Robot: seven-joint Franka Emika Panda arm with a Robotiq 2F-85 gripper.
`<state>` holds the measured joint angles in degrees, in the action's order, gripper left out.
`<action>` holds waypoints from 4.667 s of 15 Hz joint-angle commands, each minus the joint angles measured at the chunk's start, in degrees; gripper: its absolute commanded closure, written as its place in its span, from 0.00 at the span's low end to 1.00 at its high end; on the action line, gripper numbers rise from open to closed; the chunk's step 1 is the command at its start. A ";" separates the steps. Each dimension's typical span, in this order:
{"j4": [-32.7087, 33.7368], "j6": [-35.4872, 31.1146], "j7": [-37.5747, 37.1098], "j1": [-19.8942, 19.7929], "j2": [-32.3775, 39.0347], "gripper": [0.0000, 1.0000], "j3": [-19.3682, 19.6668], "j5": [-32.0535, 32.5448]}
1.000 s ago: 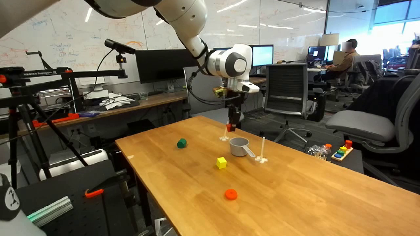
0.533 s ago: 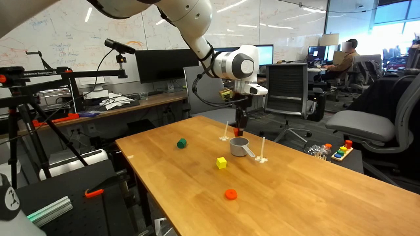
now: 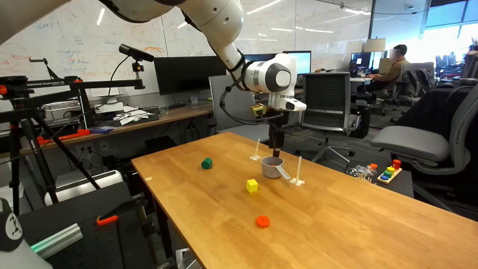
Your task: Place the three blocks in the gray measuring cup
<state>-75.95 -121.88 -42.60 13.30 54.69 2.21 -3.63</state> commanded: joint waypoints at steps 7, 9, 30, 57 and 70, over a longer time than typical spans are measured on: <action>-13.03 -1.75 2.39 3.07 -6.32 0.00 -0.71 1.99; -15.95 -2.05 2.74 3.97 -8.02 0.00 -0.48 3.13; -22.70 -7.23 9.52 3.33 -6.73 0.00 1.22 10.14; -20.12 -10.04 8.61 4.16 -10.83 0.84 0.62 7.28; -11.65 -8.66 7.26 4.56 -8.74 0.84 2.26 8.59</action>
<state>-91.48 -131.47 -34.25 17.62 43.92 3.78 4.20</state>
